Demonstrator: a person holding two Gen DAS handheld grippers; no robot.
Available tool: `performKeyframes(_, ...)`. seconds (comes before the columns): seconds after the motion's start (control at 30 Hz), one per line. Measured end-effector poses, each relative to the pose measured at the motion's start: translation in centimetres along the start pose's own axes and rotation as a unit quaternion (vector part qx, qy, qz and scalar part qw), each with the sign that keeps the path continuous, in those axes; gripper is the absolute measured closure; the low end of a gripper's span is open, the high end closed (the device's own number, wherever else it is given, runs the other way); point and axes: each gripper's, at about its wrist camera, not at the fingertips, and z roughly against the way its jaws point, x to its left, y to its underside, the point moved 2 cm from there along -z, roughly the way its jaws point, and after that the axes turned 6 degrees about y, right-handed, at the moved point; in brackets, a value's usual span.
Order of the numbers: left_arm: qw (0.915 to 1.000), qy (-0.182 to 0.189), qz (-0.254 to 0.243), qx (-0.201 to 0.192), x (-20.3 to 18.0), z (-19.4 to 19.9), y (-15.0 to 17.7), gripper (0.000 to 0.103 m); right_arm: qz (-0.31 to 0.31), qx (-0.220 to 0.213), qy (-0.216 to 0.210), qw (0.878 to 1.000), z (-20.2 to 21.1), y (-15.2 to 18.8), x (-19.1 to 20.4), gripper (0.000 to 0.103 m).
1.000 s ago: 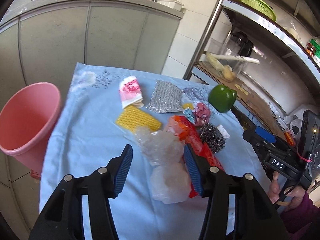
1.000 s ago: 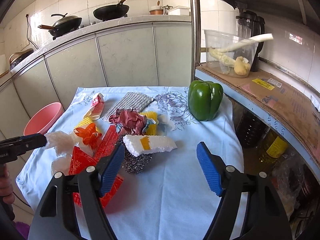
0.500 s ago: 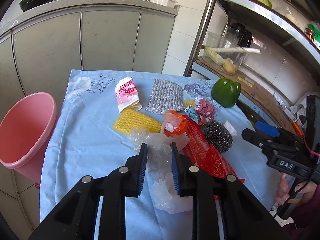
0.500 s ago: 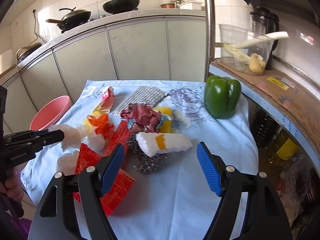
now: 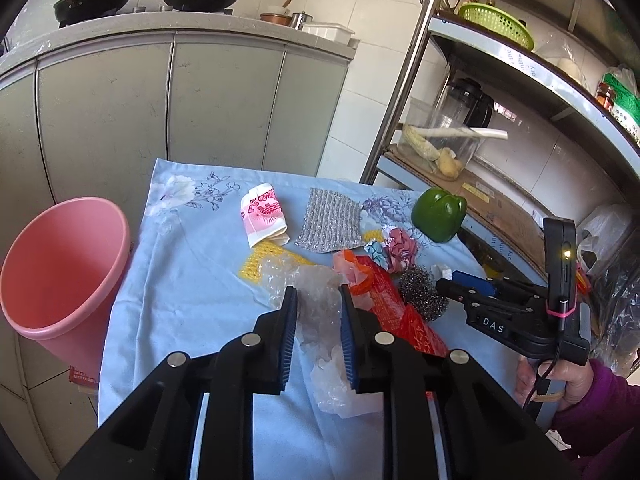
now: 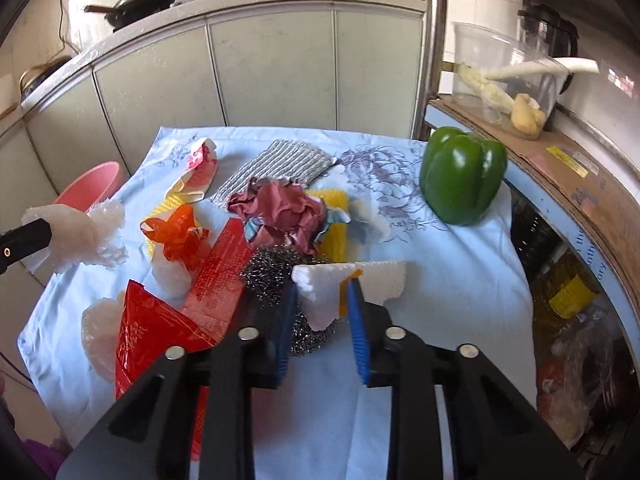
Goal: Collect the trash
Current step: 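Grasp the clear plastic bag with the left tool while the right tool grasps the white foam block, then carry the plastic bag and foam block in both tools over the pink bin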
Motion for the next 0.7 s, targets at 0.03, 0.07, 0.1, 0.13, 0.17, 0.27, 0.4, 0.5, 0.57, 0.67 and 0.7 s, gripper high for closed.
performKeyframes(0.03,1.0000,0.001,0.000,-0.003,0.0,0.2,0.0,0.083,-0.004,-0.004,0.001,1.000,0.4,0.1,-0.3,0.082)
performKeyframes(0.07,1.0000,0.003,0.000,-0.005,0.0,0.4,0.0,0.084,-0.009,-0.005,0.001,1.000,0.6,0.1,-0.6,0.084)
performKeyframes(0.1,1.0000,0.004,0.001,-0.008,0.1,0.6,-0.1,0.084,-0.018,-0.008,-0.001,1.000,1.0,0.2,-1.1,0.084)
performKeyframes(0.13,0.9999,0.005,0.001,-0.012,0.1,0.8,0.0,0.084,-0.026,-0.010,-0.003,1.000,1.4,0.1,-1.5,0.084)
performKeyframes(0.17,0.9999,0.006,0.002,-0.015,0.2,1.1,-0.1,0.084,-0.035,-0.013,-0.005,0.999,1.8,0.1,-1.9,0.084)
performKeyframes(0.27,0.9996,0.009,0.004,-0.027,0.5,1.9,-0.3,0.084,-0.057,-0.023,-0.009,0.998,3.2,-0.1,-3.0,0.084)
performKeyframes(0.4,0.9988,0.004,0.009,-0.049,1.0,3.0,-0.9,0.084,-0.080,-0.043,-0.039,0.995,5.3,-1.5,-3.2,0.084)
performKeyframes(0.5,0.9972,-0.021,0.007,-0.072,1.8,4.1,-1.5,0.084,-0.081,-0.066,-0.079,0.991,6.8,-3.4,-1.8,0.084)
performKeyframes(0.57,0.9956,-0.037,0.011,-0.086,2.6,5.0,-2.0,0.084,-0.071,-0.077,-0.111,0.988,7.3,-4.9,-0.2,0.084)
performKeyframes(0.67,0.9916,-0.068,0.020,-0.108,4.4,6.6,-2.6,0.084,-0.045,-0.082,-0.157,0.983,7.3,-7.1,3.2,0.084)
performKeyframes(0.7,0.9896,-0.083,0.025,-0.115,5.2,7.3,-2.7,0.084,-0.034,-0.080,-0.178,0.980,7.1,-7.9,4.8,0.084)
